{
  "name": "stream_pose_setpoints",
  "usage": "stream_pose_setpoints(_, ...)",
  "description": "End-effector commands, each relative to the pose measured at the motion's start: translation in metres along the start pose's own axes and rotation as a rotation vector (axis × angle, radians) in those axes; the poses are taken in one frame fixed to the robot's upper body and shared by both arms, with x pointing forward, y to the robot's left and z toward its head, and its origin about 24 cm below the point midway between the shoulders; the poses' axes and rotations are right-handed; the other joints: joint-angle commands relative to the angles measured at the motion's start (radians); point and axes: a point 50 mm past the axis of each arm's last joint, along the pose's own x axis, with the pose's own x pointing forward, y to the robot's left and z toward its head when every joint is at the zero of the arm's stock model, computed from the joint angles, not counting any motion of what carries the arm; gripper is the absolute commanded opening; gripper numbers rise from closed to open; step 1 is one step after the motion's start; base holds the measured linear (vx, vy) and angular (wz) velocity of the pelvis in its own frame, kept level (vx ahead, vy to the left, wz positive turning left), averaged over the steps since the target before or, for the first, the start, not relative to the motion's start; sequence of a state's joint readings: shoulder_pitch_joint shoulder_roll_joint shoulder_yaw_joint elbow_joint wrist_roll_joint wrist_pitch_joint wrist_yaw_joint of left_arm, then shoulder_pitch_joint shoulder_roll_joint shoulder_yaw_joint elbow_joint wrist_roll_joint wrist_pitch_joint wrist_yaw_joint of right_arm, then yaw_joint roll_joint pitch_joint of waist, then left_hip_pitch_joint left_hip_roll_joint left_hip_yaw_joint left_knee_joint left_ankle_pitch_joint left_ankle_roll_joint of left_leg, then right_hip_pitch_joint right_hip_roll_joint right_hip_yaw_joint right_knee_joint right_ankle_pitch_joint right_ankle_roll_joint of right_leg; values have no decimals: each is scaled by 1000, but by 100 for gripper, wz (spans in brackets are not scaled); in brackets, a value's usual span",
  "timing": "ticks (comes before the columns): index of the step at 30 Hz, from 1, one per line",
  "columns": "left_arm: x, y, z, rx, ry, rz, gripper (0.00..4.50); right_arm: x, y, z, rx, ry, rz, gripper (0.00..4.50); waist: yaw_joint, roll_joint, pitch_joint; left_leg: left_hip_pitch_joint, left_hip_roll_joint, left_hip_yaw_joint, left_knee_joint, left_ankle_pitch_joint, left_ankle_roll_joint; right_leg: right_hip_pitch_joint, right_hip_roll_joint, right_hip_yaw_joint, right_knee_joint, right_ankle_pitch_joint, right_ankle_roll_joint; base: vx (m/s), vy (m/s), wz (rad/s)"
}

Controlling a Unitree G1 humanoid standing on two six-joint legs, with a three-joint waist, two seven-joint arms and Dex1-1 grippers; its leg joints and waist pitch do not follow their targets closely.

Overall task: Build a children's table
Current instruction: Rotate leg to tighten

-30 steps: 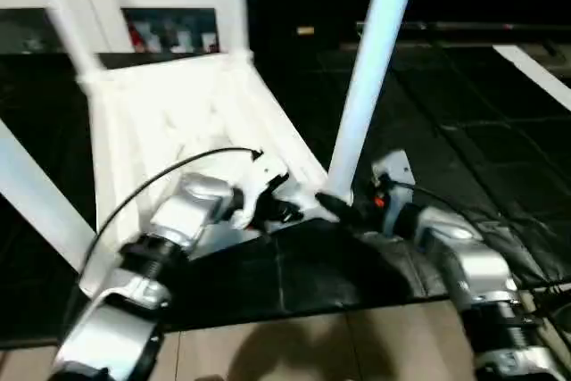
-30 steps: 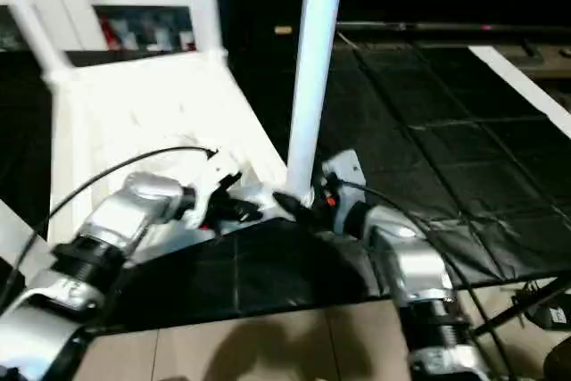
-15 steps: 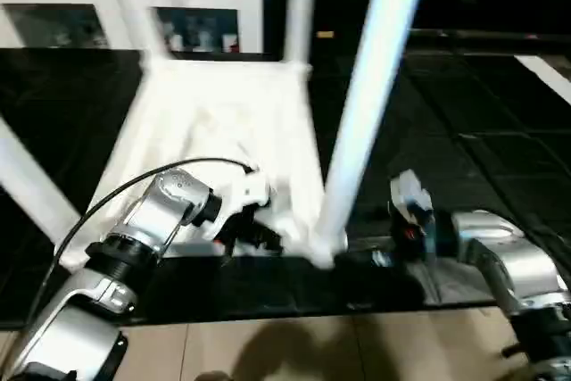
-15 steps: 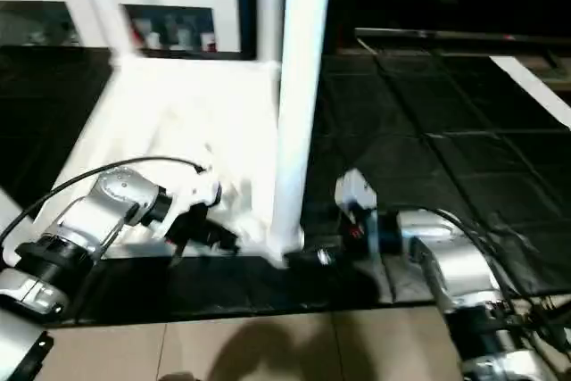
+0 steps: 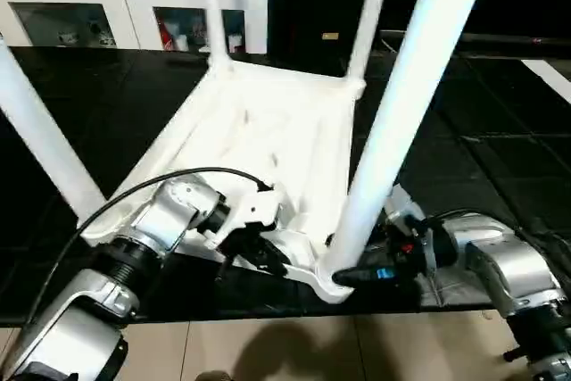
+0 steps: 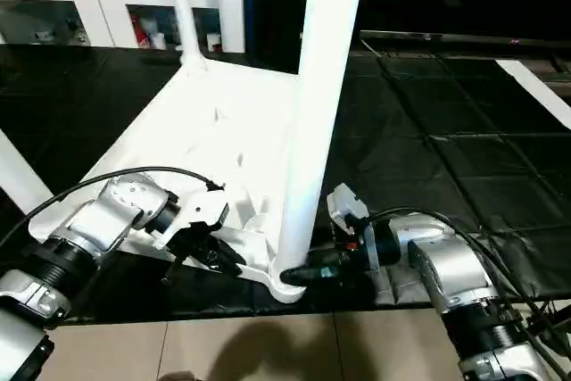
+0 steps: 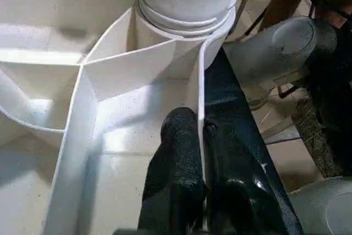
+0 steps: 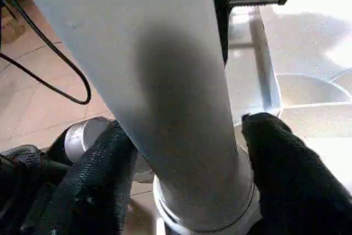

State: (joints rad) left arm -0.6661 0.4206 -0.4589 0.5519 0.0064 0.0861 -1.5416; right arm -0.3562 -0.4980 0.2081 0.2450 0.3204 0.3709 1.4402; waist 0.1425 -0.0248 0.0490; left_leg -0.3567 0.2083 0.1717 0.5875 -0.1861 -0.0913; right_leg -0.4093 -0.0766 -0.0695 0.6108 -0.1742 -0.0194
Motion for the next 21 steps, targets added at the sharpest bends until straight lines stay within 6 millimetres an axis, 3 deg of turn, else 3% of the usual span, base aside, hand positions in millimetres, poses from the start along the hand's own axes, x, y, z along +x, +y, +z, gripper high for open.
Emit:
stream_pose_setpoints(1, 0, 1, 10, 53, 6, -32, 0, 0, -2, 6, -22, 17, 12, 275, -8, -3, -65, 4, 24, 3, -64, -159, 42, 58, -61, 43, -69, -212, -194, 0, 0, 0)
stream_pose_setpoints(6, 0, 3, 9, 48, 5, -12, 0, 2, -1, 6, -18, 15, 23, 232, -8, -3, -65, 5, 24, 3, -64, -159, 41, 58, -61, 43, -69, -220, -191, 0, 0, 0)
stream_pose_setpoints(13, 2, 8, 8, -30, -33, 58, 0, 5, 2, 4, 1, -25, 4, 217, -8, -3, -61, 8, 23, 3, -67, -187, 31, 56, -62, 44, -77, -278, -175, 0, 0, 0)
stream_pose_setpoints(18, 5, 18, 15, -119, -116, 155, 0, 16, -10, 2, 25, -80, -192, 211, -14, 0, -61, 9, 20, -1, -69, -200, 17, 56, -61, 43, -82, -323, -157, 0, 0, 0)
stream_pose_setpoints(21, 8, 23, 21, -160, -164, 208, 0, 24, -19, 3, 43, -114, -320, 208, -36, -4, -58, -1, 13, -5, -74, -214, -4, 61, -61, 37, -86, -370, -137, 0, 0, 0)
